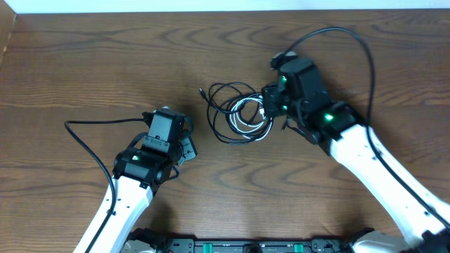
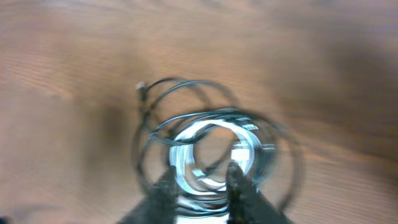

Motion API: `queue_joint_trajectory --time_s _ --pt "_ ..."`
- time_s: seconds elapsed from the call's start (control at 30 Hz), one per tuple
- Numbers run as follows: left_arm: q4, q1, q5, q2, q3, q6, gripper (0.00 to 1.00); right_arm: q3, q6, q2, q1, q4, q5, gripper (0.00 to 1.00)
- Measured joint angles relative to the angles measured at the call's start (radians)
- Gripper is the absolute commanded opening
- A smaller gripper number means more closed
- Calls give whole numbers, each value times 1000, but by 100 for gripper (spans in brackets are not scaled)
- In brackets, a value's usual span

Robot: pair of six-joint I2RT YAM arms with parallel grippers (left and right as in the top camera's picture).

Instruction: Untangle cables

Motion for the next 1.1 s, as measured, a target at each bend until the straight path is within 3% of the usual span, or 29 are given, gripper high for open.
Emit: queue_joint_trajectory --time_s 0.03,0.23,0.4,0.57,0.67,0.7,0.77,0.8,0.83,0.97,1.1 --pt "0 0 0 0 0 0 53 4 -2 -15 0 -35 35 99" --pt "0 0 0 0 0 0 53 4 41 53 0 -217 93 99" --pt "0 0 0 0 0 0 53 4 76 180 0 -188 76 99" --pt "-2 0 0 0 0 0 53 3 89 321 0 -75 5 89" --pt "-3 0 0 0 0 0 53 3 98 390 0 -13 -20 75" --pt "-3 0 0 0 0 0 53 3 98 407 0 7 -26 66" --pt "-4 0 0 0 0 0 53 3 102 432 0 39 -35 40" --pt "-3 0 0 0 0 0 53 3 100 440 0 53 -37 15" --pt "-3 0 0 0 0 0 53 3 104 446 0 62 -39 1" --pt "-3 0 0 0 0 0 53 6 105 451 0 80 -50 1" --pt "-4 0 0 0 0 0 53 115 54 426 -7 -70 -108 1"
